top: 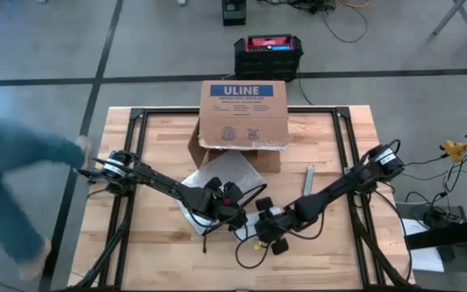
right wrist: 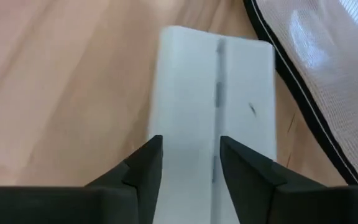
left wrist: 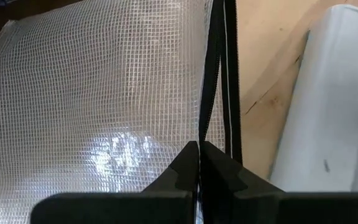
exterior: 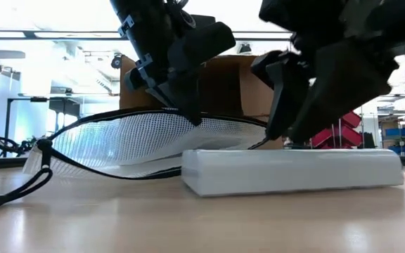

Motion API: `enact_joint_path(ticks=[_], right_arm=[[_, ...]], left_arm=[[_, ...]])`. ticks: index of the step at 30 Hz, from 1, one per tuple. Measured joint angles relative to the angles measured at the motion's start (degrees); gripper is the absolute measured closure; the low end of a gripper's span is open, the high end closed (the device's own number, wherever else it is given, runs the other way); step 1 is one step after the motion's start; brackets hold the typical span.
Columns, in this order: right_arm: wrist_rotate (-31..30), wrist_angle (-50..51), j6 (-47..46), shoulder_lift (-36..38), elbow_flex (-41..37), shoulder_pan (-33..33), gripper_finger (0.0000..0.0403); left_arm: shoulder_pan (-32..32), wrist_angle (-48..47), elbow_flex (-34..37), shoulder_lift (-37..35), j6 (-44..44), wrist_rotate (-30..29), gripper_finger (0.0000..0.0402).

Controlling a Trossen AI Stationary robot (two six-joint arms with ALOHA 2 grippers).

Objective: Unpack boxes
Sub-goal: Put the white medicine pill kit into the white zip bag

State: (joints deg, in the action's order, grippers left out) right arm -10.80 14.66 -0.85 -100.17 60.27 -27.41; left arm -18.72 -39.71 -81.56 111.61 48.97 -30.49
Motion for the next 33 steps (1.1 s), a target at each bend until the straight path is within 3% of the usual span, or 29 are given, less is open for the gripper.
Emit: enact_joint_path(ticks=[33], right_arm=[[0.9, -3.3, -2.8, 0.8, -6.6, 6.1, 0.0239]], left_arm=[[0.0, -1.9, 0.7, 0.1, 1.1, -0.2, 0.0401]])
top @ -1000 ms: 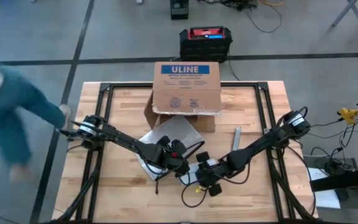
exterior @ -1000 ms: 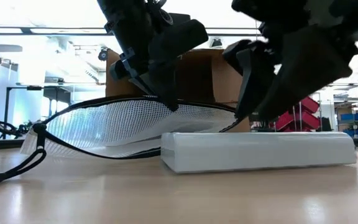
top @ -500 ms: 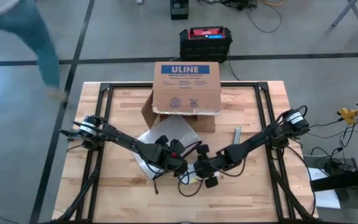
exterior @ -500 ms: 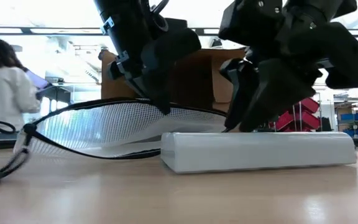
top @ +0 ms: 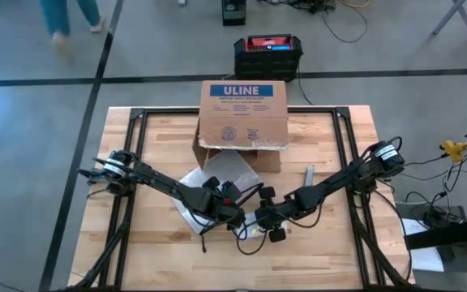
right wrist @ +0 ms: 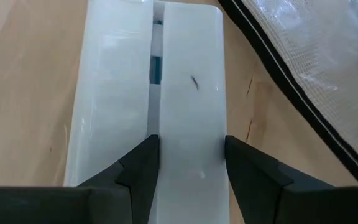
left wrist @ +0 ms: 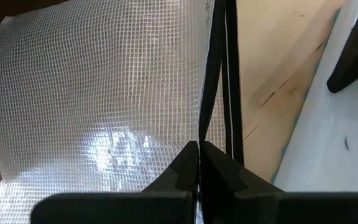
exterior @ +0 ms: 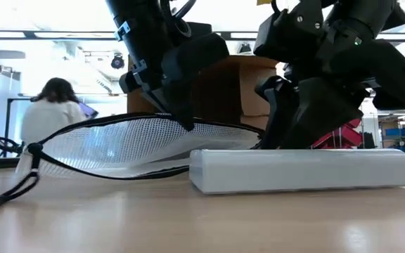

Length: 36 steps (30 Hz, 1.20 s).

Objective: Unpack boxes
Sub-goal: Put the white medicine pill kit into the white zip bag

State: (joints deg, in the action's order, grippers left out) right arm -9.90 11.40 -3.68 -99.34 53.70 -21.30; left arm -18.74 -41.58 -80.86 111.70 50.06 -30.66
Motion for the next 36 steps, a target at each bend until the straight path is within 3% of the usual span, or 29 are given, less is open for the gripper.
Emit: enact_joint_path(ticks=[12, 25, 32, 36], right_arm=[[5.2, -0.1, -2.6, -3.3, -0.5, 1.1, 0.0222], [13.2, 14.7, -3.0, -2.9, 4.0, 2.1, 0.0209], [20.6, 18.1, -3.8, -3.0, 3.9, 4.1, 0.0195], [21.5, 18.5, -2.9, -3.1, 3.9, 5.2, 0.0188]], left_arm=[[0.0, 0.5, 0.0, 0.0, 0.0, -0.1, 0.0401], [0.0, 0.4, 0.0, 0.0, -2.7, 0.0, 0.0401], [0.0, 0.4, 0.0, 0.0, -3.4, 0.0, 0.0401], [0.0, 0.4, 0.0, 0.0, -3.5, 0.0, 0.0401]])
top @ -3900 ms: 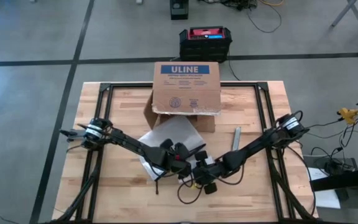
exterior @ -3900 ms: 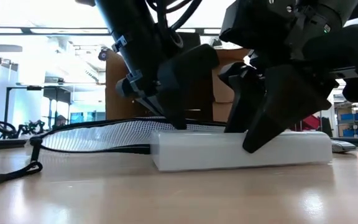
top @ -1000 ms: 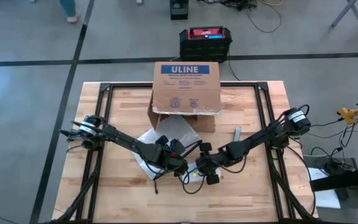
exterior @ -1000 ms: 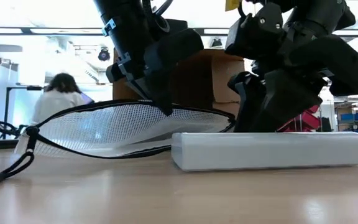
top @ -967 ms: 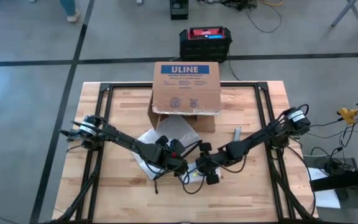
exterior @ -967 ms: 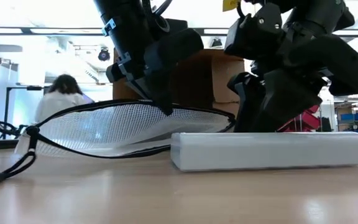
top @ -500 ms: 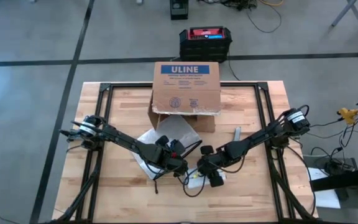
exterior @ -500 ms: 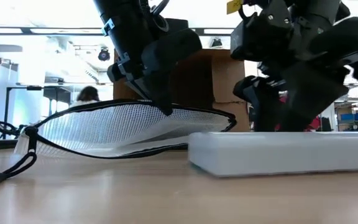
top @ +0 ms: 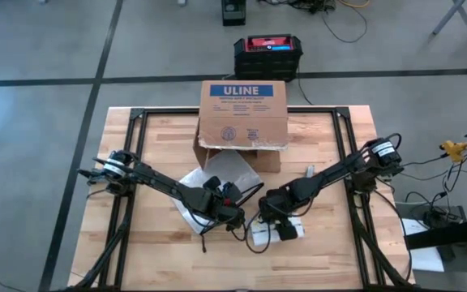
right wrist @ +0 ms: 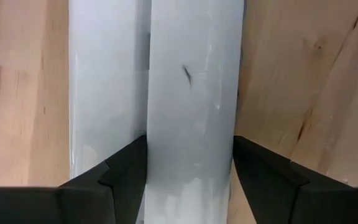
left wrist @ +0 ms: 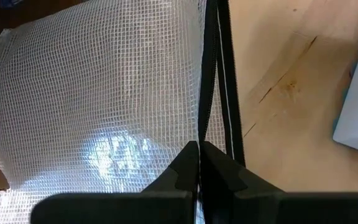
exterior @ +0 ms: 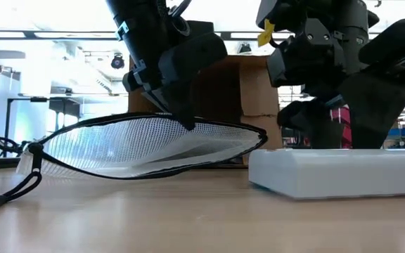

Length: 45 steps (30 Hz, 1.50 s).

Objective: Unpack boxes
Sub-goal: Put the white medicine pill kit into the white zip bag

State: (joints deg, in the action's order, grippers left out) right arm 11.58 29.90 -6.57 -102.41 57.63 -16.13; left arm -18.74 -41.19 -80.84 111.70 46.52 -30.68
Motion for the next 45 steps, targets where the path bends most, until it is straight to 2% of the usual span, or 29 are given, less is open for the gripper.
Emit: enact_joint_path(ticks=[25, 30, 38, 45], right_arm=[[4.1, -0.7, 1.0, -2.8, 0.2, 2.2, 0.0118], [5.3, -0.7, 1.0, -2.8, 0.2, 2.7, 0.0146], [5.1, -0.7, 0.5, -1.9, 0.3, 2.8, 0.0233], [4.2, 0.2, 0.6, -1.8, 1.5, 2.8, 0.0235]], left_arm=[[0.0, 0.0, 0.0, 0.0, 0.0, 0.3, 0.0401], [0.0, 0.0, 0.0, 0.0, 0.0, 0.4, 0.0401], [0.0, 0.0, 0.0, 0.0, 0.0, 0.5, 0.0401], [0.0, -0.9, 0.0, -0.2, 0.0, 0.7, 0.0401]])
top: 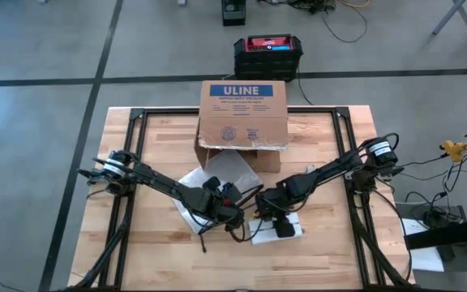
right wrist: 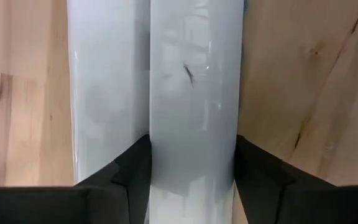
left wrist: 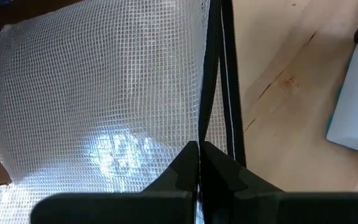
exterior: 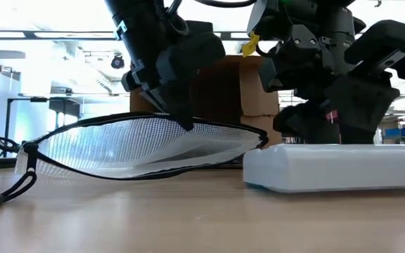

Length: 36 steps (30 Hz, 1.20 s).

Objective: Unpack boxes
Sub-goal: Put the white medicine pill kit into the white zip bag

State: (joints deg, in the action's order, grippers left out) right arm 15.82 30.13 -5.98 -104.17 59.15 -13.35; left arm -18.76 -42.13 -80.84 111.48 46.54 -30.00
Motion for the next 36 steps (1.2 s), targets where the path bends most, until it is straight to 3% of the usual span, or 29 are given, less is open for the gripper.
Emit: enact_joint_path(ticks=[16, 24, 31, 36], right_arm=[[-4.7, 2.4, -0.2, -0.1, 4.9, -0.5, 0.0239], [-10.5, 8.8, -0.2, -0.4, 9.7, -2.1, 0.0241], [-11.2, 11.1, -0.7, -0.4, 12.9, -2.8, 0.0244], [-15.5, 15.3, -0.8, -0.3, 14.8, -2.9, 0.0242]], left_arm=[[0.0, -1.3, 0.0, -2.0, 0.4, 0.2, 0.0401], [0.0, -3.1, 0.1, -2.0, 3.7, 0.2, 0.0401], [0.0, -1.9, 1.3, -2.0, 8.2, -0.8, 0.0401], [-0.7, 2.5, 1.9, -2.0, 7.6, -0.9, 0.0401]])
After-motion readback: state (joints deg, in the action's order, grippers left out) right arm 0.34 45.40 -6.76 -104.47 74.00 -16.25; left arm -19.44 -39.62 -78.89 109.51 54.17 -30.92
